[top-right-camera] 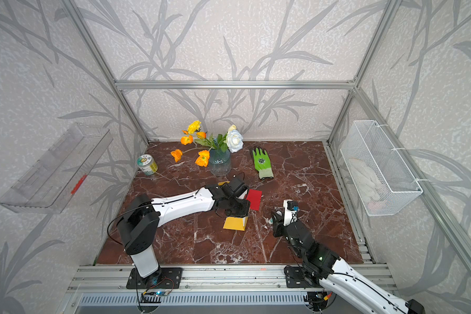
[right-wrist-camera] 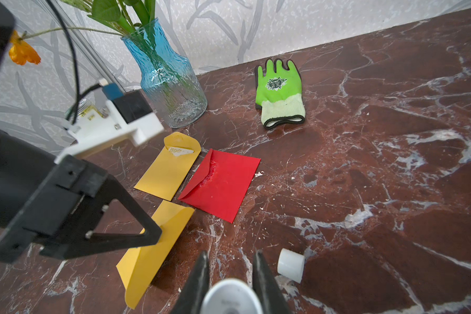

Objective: Seal the envelope with a glue stick
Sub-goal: Close the envelope at the center of the board.

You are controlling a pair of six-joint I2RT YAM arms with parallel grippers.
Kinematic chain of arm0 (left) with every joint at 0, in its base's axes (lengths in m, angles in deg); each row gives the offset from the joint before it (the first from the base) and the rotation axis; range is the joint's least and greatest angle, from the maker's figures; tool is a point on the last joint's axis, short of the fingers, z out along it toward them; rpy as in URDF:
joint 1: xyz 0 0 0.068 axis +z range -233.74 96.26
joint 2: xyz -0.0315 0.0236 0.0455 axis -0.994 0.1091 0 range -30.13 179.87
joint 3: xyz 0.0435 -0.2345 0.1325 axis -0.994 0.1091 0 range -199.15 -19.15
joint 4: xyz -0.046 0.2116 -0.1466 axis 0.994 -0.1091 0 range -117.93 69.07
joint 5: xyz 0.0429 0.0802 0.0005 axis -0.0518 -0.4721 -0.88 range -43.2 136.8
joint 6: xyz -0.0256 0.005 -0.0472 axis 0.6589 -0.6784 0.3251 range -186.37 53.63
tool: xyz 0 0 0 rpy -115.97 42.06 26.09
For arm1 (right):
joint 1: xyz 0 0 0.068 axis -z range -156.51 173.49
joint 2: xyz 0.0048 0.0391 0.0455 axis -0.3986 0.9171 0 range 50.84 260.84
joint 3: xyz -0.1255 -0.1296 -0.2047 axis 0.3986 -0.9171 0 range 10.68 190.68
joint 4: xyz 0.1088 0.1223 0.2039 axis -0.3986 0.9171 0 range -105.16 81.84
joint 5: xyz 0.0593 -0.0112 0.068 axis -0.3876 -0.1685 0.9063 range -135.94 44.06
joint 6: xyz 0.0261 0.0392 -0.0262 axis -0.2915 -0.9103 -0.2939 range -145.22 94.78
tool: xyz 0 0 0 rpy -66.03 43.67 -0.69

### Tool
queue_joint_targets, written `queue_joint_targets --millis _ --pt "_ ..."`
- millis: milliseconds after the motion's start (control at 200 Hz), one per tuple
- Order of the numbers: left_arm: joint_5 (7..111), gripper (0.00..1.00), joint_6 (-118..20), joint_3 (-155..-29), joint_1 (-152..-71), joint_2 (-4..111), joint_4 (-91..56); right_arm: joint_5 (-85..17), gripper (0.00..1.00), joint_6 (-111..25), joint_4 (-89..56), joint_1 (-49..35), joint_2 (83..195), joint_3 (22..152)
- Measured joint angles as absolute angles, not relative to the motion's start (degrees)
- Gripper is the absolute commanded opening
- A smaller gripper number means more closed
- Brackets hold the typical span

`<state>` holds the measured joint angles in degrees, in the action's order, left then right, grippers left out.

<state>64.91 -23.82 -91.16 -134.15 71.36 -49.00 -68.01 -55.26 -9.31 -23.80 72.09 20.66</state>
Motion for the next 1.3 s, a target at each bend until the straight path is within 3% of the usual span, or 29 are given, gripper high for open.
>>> queue_joint_targets --millis 585,795,1305 --pt "65.83 0.0 -22.66 -84.45 -133.06 75.12 -44.0 -67.94 0.0 -55.21 -9.47 -23.8 74.08 20.66" --pt "61.76 0.16 -24.52 -84.45 -133.08 75.36 -46.86 -67.83 0.0 -55.21 -10.45 -23.8 75.46 20.66" --pt "51.62 0.17 -30.16 -93.48 -136.53 81.11 -58.73 -67.83 0.0 -55.26 -11.0 -23.8 75.55 20.66"
